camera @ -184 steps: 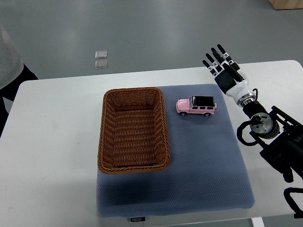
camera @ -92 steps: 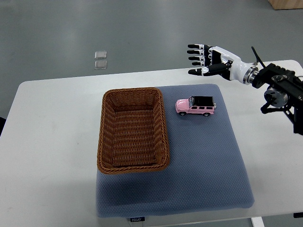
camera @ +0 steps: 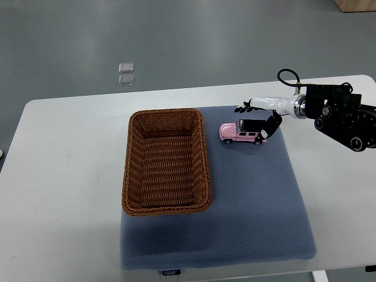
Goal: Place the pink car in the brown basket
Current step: 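Close the right hand around the pink SUV and lift it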
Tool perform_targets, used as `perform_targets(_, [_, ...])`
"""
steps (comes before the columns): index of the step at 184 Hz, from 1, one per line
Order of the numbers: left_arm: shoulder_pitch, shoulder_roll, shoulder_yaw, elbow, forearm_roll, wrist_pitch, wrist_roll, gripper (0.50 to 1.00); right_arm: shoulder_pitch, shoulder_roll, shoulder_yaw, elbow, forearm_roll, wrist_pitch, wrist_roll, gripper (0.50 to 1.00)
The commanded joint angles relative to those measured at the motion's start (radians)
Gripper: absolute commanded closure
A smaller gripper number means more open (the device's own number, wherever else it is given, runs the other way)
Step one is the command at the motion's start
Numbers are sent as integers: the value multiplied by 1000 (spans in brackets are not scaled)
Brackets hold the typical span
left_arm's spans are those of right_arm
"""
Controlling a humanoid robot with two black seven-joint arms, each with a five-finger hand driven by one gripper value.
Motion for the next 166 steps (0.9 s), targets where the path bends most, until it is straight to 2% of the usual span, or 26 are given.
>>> perform_targets(1, [0, 0, 0, 4, 0, 0, 0, 500, -9, 1, -2, -2, 3, -5, -6, 589])
perform_targets(26, [0, 0, 1, 4, 0, -2, 0, 500, -16, 11, 0, -7, 7, -18, -6, 597])
perform_targets(54, [0, 0, 1, 4, 0, 0, 0, 500, -22, 17, 9, -5, 15, -18, -6, 642])
perform_targets(66, [0, 0, 1, 4, 0, 0, 0, 500, -27, 21, 9, -5, 15, -18, -6, 693])
perform_targets(79, [0, 0, 1, 5, -2, 0, 0, 500, -32, 23, 9, -5, 15, -18, -6, 773])
perform_targets(98, [0, 0, 0, 5, 0, 0, 0, 500, -36, 23, 9, -5, 13, -19, -5, 848])
perform_targets(112, [0, 0, 0, 5, 0, 0, 0, 500, -39, 23, 7, -5, 13, -19, -5, 887])
perform_targets(121, [0, 0, 0, 5, 0, 0, 0, 500, -39, 23, 7, -5, 13, -19, -5, 887])
perform_targets(122, [0, 0, 0, 5, -2, 0, 0, 500, -39, 23, 7, -5, 13, -18, -5, 920])
perform_targets(130, [0, 0, 0, 5, -2, 0, 0, 500, -38, 23, 7, -5, 13, -18, -5, 957])
perform_targets(148, [0, 0, 0, 5, -2, 0, 0, 500, -30, 18, 7, -2, 15, -8, -5, 1000])
perform_targets(166, [0, 0, 0, 7, -2, 0, 0, 500, -13, 1, 14, 7, 29, 2, -2, 1000])
